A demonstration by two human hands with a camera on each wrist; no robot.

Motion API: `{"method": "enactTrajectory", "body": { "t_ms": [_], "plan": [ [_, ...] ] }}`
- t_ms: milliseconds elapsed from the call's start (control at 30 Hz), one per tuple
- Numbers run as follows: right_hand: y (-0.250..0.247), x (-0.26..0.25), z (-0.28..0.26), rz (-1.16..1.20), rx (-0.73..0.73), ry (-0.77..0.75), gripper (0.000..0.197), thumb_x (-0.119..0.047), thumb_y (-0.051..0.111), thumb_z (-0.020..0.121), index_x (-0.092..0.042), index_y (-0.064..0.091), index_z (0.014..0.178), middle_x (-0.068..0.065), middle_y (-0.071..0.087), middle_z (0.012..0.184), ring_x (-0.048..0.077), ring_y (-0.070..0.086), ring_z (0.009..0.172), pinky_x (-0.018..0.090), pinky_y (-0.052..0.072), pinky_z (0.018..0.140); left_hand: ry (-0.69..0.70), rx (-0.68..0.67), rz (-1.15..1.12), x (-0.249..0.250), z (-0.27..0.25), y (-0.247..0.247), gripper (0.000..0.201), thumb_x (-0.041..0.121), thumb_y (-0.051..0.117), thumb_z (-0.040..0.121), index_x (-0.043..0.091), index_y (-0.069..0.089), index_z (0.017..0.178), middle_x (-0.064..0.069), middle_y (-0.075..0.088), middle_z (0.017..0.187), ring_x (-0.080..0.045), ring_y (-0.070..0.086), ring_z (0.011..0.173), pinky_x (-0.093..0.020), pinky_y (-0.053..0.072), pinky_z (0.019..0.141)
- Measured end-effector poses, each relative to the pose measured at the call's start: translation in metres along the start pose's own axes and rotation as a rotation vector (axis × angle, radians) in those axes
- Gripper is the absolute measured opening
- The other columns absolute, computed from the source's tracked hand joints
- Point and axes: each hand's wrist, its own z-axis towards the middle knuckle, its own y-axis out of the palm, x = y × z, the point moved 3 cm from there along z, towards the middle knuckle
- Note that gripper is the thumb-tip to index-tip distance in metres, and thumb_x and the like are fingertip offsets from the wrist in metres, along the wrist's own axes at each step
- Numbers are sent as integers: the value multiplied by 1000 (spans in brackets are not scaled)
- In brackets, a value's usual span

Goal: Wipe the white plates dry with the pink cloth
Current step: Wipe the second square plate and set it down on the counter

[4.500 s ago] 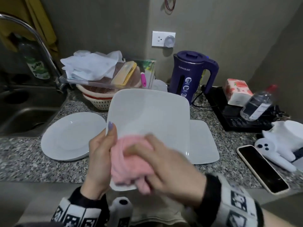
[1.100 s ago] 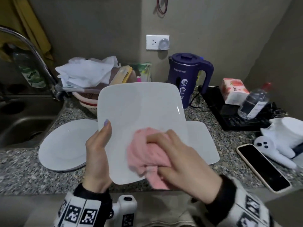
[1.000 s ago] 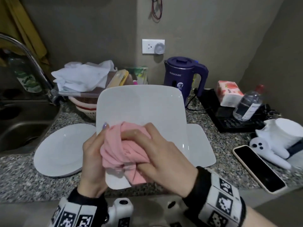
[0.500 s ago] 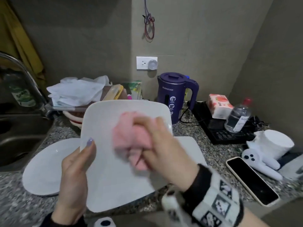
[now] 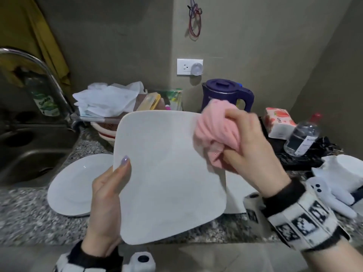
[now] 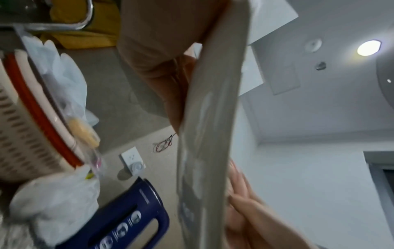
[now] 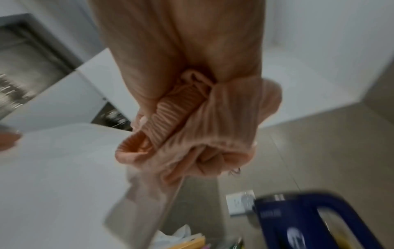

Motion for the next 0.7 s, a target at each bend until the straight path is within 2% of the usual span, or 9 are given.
{"method": "enactTrajectory", "body": {
  "t_ms": [100,167,200,267,333,400,467,600,700],
  "plan": [
    [7,28,-31,518,-19,245,64,-22,75,75,-35,36,124,-11,52,121,5,55,111,23,46,85,32,-26,22,6,2,2,65,9,42,98,33,71,45,20,69,61,11,65,60,-4,46,51],
    [19,38,-48,850,-50,424,72,-18,80,70,-34,38,126,-12,57,122,5,59,113,21,52,80,56,-11,7,5,9,-4,61,12,43,97,35,73,50,21,71,66,11,66,66,-5,48,57],
    [23,40,-54,969,-71,496,73,-16,76,69,-31,38,129,-6,59,123,7,61,111,21,53,77,71,-9,-22,3,14,-9,48,17,47,96,34,78,62,18,74,76,8,69,76,-9,51,67],
    [27,42,-58,1125,-98,568,85,-17,82,61,-27,37,133,3,65,122,12,66,105,23,55,74,48,-51,-94,-2,21,-16,23,36,62,85,28,77,100,6,73,110,-11,66,110,-29,47,97],
    [25,45,-57,1139,-93,576,97,-18,90,50,-22,39,132,6,67,119,14,67,103,25,56,75,-7,-90,-100,-11,23,-19,46,45,68,78,20,72,116,-3,67,125,-24,58,123,-43,40,106],
    [24,49,-55,1024,-70,580,94,-6,87,49,-21,40,129,8,65,120,15,66,104,30,57,81,5,-131,-49,-13,22,-11,40,37,53,90,12,69,117,-2,70,120,-21,63,117,-34,49,96],
    [24,52,-56,950,-35,605,93,1,87,47,-23,41,124,7,63,119,14,66,103,34,56,84,44,-178,68,-13,20,2,36,27,39,99,14,61,124,9,71,115,-8,66,110,-18,53,81],
    [25,55,-61,945,5,632,82,12,81,53,-24,44,116,5,63,111,4,68,85,21,56,66,6,-207,239,-21,25,7,42,33,25,104,22,52,134,23,67,113,11,63,101,-5,49,73],
    [25,58,-67,932,6,631,81,6,81,50,-27,46,115,4,64,108,4,68,84,19,54,62,-89,-212,303,-28,30,2,33,41,25,102,32,52,119,27,69,85,16,64,75,-4,49,59]
  ]
}}
